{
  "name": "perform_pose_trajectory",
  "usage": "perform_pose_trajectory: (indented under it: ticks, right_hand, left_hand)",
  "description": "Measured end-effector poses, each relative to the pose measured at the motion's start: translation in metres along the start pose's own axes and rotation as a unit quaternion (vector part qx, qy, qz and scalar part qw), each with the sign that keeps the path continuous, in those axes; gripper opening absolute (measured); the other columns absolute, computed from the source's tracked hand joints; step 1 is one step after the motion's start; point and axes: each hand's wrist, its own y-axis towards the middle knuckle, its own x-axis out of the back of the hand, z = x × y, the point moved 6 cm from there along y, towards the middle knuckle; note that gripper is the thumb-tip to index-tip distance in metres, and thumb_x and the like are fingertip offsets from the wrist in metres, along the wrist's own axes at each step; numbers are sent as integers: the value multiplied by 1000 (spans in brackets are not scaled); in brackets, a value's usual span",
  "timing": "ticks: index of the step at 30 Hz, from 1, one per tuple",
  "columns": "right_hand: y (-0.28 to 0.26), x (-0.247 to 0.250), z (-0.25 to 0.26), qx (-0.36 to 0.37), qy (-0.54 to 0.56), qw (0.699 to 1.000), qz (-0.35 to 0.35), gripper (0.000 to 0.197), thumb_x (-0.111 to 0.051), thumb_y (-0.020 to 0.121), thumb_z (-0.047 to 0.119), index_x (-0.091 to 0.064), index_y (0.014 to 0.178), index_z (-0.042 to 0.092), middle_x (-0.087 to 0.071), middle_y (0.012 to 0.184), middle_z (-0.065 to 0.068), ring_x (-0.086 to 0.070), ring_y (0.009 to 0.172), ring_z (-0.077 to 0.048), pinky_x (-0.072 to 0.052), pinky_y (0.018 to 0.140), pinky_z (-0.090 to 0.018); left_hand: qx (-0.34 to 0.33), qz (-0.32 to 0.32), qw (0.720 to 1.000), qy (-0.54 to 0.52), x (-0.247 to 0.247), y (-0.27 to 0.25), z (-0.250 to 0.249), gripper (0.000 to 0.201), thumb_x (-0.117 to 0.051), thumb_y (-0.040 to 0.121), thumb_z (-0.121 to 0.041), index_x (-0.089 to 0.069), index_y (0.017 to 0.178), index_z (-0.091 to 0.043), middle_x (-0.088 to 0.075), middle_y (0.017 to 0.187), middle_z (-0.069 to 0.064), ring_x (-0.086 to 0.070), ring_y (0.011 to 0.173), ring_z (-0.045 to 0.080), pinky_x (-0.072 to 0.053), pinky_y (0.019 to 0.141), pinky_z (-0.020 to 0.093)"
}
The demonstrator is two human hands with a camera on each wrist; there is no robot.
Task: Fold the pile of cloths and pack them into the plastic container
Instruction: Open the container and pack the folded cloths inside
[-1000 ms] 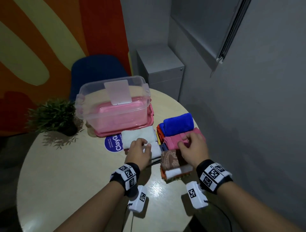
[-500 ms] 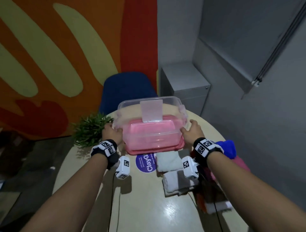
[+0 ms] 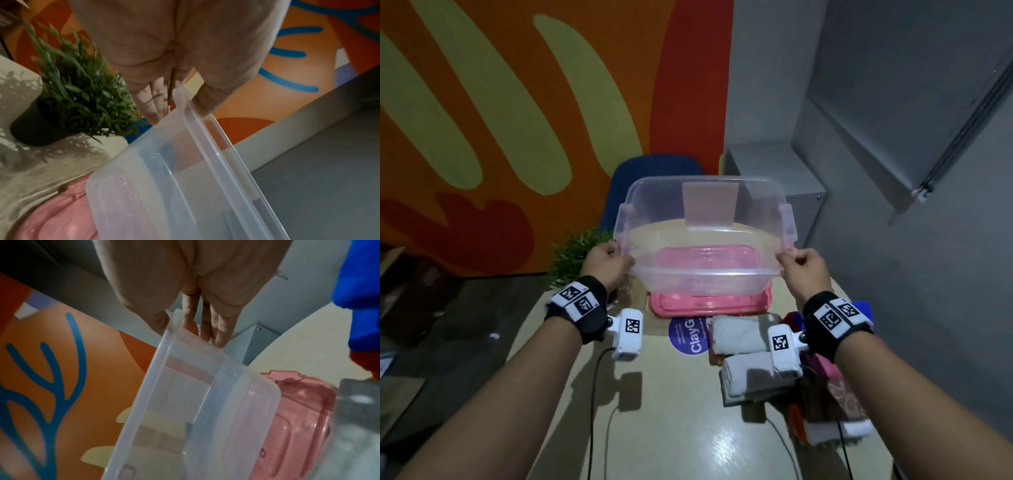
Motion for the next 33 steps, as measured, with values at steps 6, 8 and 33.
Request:
perform_pose_trajectory:
  ticks: [6,8,33]
  right_hand:
    - [-61,-10,13,2,73,985,159,43,-68,85,8,-51,122,22,-69,104,-11,-71,89,-27,-60,77,-42]
    - [-92,-19,17,8,84,975,206,31,-61,88,-3,-60,110,20,-68,101,-11,-69,83,-24,-59,68,-36]
    - [-259,-54,-134,-27,-124,962,240,33,-65,74,31,-61,106,31,-67,111,6,-68,98,-21,-56,89,-53]
  left_hand:
    - [22,-79,992,-98,72,-77,24,35,-67,75,-3,-53,103,-19,-57,100,4,-59,95,27,-52,91,44]
    - [28,-43,995,-91,90,-102,38,64,-62,65,-8,-51,127,-18,-61,111,4,-61,101,28,-53,93,51]
    - [64,27,995,64,149,-170,232,18,-54,97,-35,-63,98,-20,-68,94,8,-61,87,24,-45,75,35]
